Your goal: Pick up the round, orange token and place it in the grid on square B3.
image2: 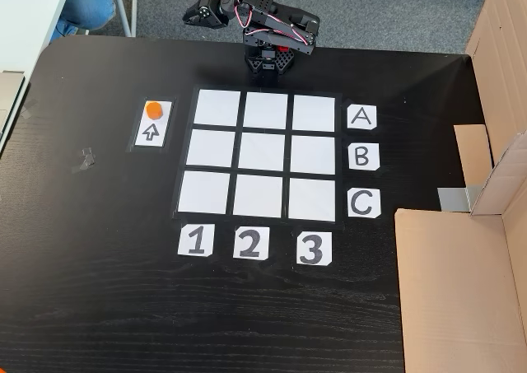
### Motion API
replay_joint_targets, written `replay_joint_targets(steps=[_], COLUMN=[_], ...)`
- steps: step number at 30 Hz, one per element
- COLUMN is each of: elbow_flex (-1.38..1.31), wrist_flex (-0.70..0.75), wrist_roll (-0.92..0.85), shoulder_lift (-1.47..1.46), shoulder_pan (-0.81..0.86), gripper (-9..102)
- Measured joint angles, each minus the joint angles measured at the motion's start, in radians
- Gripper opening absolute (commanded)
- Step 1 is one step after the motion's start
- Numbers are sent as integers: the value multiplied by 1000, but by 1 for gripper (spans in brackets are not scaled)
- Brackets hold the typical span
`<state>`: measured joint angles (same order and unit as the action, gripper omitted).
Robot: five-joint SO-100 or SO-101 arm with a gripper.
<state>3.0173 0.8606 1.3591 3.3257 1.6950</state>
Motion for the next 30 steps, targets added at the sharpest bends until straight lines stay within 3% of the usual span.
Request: replay_joint_targets(steps=[10, 23, 30], elbow_flex=[-63, -561, -894], wrist_flex=[32, 219, 364], wrist_roll=[-6, -29, -26], shoulder_lift=[-124, -676, -1115], shoulder_pan=[-21, -225, -325], gripper=[-1, -1, -1])
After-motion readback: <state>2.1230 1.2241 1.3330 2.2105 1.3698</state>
